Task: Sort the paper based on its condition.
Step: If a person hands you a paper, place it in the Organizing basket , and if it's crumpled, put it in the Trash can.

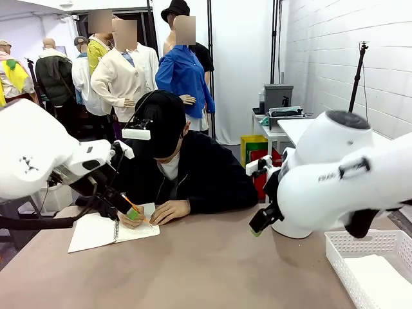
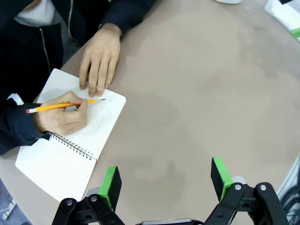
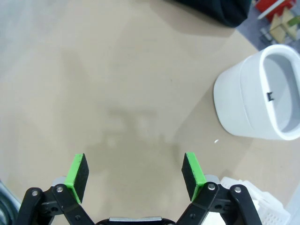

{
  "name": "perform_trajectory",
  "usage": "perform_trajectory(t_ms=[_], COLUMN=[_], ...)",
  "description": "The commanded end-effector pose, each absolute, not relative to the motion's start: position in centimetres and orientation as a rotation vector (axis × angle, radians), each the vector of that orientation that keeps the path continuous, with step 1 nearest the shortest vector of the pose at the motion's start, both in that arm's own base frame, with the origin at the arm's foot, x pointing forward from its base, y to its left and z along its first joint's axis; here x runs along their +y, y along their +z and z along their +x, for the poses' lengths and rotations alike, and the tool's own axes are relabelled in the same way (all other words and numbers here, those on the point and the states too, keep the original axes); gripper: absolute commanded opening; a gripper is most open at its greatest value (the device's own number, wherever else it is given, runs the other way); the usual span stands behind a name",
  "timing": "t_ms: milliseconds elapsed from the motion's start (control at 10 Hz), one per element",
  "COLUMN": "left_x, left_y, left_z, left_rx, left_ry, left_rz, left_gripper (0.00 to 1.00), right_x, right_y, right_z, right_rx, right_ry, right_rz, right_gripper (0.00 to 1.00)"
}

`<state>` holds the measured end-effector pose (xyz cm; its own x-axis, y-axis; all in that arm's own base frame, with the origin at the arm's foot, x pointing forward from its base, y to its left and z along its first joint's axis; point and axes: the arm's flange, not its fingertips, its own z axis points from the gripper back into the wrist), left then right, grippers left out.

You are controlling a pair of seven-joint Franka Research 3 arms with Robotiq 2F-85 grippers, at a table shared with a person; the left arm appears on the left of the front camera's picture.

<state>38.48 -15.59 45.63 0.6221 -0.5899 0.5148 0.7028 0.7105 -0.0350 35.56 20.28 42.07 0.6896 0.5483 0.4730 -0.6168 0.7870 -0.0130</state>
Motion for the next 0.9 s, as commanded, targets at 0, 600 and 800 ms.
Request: perform_trajectory(t_ms=[0, 600, 800], left_x=[-13.8, -9.3, -8.4], left_y=[47.1, 52.5, 55.3], left_z=[38.9, 39.4, 39.4], left_rx=[-0.434, -0.593, -0.624], left_ry=[-0.824, -0.827, -0.831], left_rz=[-0.301, -0.284, -0.271], left_gripper=[1.0, 1.0, 1.0], right_x=[18.5, 18.0, 17.9], right_y=[45.4, 55.1, 57.8], right_z=[35.8, 34.2, 34.1], right_rx=[-0.483, -0.606, -0.608], right_ry=[0.706, 0.735, 0.74], right_rz=[0.249, 0.308, 0.294], right_gripper=[1.0, 1.0, 1.0])
